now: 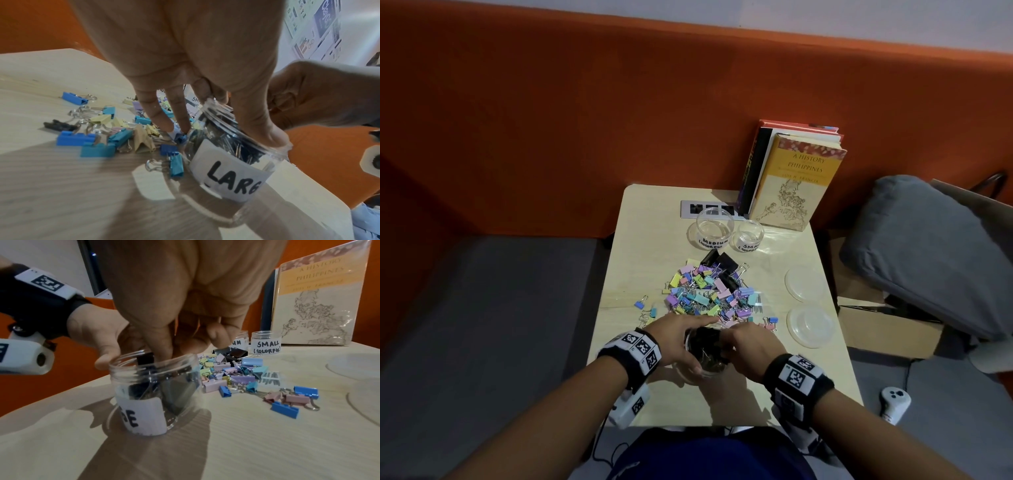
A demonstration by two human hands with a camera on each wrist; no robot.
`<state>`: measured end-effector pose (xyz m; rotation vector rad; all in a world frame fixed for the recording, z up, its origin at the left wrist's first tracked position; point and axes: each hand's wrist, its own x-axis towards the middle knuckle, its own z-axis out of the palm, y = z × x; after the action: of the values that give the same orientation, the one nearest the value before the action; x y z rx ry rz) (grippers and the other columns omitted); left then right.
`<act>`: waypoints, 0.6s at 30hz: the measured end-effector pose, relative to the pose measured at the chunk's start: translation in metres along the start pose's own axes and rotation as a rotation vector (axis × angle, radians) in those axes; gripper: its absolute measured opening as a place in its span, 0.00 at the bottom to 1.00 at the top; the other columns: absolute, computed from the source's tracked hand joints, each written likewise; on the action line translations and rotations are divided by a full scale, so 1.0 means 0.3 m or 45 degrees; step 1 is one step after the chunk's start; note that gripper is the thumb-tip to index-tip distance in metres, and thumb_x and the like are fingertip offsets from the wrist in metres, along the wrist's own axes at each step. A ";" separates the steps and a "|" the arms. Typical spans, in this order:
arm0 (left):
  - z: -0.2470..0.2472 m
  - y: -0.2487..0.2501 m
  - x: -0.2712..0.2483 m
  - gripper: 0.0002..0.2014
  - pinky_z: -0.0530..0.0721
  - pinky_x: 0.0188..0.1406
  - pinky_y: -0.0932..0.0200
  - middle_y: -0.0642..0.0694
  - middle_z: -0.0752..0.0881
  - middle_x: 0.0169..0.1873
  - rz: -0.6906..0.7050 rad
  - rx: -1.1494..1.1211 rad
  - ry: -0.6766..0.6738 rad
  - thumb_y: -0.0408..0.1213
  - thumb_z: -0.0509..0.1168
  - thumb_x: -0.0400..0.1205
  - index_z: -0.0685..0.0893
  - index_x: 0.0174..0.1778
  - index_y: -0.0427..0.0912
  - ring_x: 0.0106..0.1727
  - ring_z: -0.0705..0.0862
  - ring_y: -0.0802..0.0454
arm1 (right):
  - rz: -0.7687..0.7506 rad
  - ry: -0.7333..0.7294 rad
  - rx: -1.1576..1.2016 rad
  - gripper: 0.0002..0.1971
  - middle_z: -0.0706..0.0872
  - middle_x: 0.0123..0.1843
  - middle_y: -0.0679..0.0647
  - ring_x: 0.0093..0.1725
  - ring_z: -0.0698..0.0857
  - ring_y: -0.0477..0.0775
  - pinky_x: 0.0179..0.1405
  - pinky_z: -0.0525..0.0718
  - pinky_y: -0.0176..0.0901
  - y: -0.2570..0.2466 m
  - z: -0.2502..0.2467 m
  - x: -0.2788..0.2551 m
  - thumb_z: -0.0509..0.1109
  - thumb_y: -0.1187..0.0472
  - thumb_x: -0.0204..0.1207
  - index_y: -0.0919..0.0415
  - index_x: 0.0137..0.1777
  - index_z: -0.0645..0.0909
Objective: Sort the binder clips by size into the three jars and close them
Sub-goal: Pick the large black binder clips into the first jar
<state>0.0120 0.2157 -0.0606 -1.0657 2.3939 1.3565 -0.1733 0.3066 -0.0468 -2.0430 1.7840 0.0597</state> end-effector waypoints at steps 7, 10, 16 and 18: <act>0.010 -0.015 0.004 0.53 0.73 0.78 0.47 0.58 0.74 0.78 0.004 -0.012 0.005 0.45 0.86 0.62 0.65 0.81 0.67 0.78 0.73 0.53 | 0.025 0.235 0.293 0.05 0.80 0.45 0.47 0.44 0.78 0.49 0.39 0.73 0.41 0.038 -0.007 0.022 0.71 0.56 0.75 0.54 0.49 0.83; 0.007 -0.012 0.003 0.52 0.72 0.78 0.49 0.57 0.74 0.78 0.014 -0.015 0.011 0.44 0.86 0.63 0.67 0.82 0.63 0.77 0.74 0.53 | 0.014 0.269 0.356 0.12 0.79 0.52 0.45 0.50 0.77 0.47 0.45 0.73 0.38 0.064 0.018 0.031 0.72 0.54 0.76 0.49 0.59 0.84; 0.004 -0.008 0.000 0.51 0.75 0.76 0.48 0.57 0.76 0.77 0.007 -0.040 -0.007 0.41 0.85 0.64 0.67 0.82 0.65 0.76 0.74 0.53 | -0.128 0.215 0.326 0.12 0.81 0.54 0.50 0.51 0.80 0.49 0.47 0.76 0.38 0.103 0.062 0.036 0.69 0.57 0.79 0.50 0.61 0.88; 0.002 -0.007 -0.002 0.51 0.75 0.75 0.49 0.56 0.79 0.74 -0.005 -0.046 -0.007 0.41 0.85 0.64 0.67 0.81 0.66 0.75 0.76 0.53 | -0.037 0.314 0.432 0.14 0.81 0.55 0.50 0.50 0.79 0.47 0.49 0.78 0.39 0.112 0.057 0.041 0.66 0.65 0.79 0.54 0.60 0.87</act>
<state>0.0138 0.2158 -0.0622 -1.0738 2.3710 1.4041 -0.1991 0.2980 -0.0757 -1.8909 1.7592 -0.4903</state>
